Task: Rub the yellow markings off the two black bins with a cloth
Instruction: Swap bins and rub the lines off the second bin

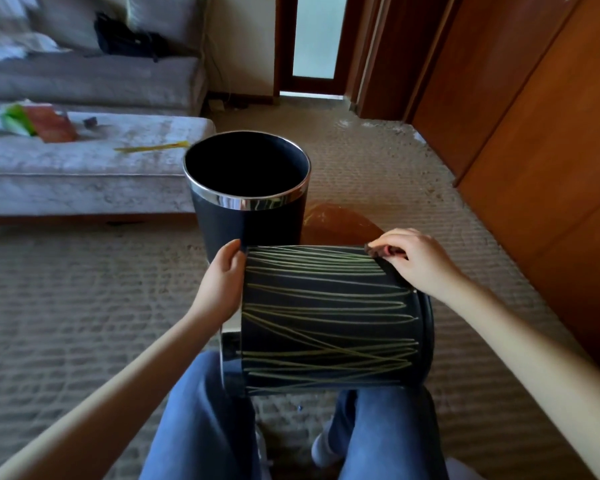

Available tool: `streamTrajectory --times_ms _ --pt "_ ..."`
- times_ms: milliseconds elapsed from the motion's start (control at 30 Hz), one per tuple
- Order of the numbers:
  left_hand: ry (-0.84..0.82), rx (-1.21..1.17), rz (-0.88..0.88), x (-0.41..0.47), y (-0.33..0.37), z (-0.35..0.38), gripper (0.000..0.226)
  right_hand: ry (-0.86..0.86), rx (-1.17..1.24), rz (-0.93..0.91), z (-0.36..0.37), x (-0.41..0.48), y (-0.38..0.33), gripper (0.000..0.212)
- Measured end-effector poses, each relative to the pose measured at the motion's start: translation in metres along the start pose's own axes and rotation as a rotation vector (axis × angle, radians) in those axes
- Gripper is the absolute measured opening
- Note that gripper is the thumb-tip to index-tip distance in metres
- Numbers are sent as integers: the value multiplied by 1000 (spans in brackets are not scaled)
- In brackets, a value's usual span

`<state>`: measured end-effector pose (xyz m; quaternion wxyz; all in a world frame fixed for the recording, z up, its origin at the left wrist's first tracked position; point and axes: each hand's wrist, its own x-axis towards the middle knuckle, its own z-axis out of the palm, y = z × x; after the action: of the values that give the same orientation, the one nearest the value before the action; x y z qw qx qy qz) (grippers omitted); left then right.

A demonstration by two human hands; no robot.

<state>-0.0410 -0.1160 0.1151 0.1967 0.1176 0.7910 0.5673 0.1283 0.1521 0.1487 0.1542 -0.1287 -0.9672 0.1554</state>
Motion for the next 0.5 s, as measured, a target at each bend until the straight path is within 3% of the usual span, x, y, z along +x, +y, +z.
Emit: streamTrajectory --times_ms 233,367,500 --pt "-49 -135 -47 13 -14 -4 59 58 23 -77 -10 -56 -11 51" --pt "-26 -89 12 3 -9 0 37 91 -14 -104 -4 -61 -11 54" --pt "-7 -55 65 -5 -8 2 32 37 -54 -109 8 -12 -16 48"
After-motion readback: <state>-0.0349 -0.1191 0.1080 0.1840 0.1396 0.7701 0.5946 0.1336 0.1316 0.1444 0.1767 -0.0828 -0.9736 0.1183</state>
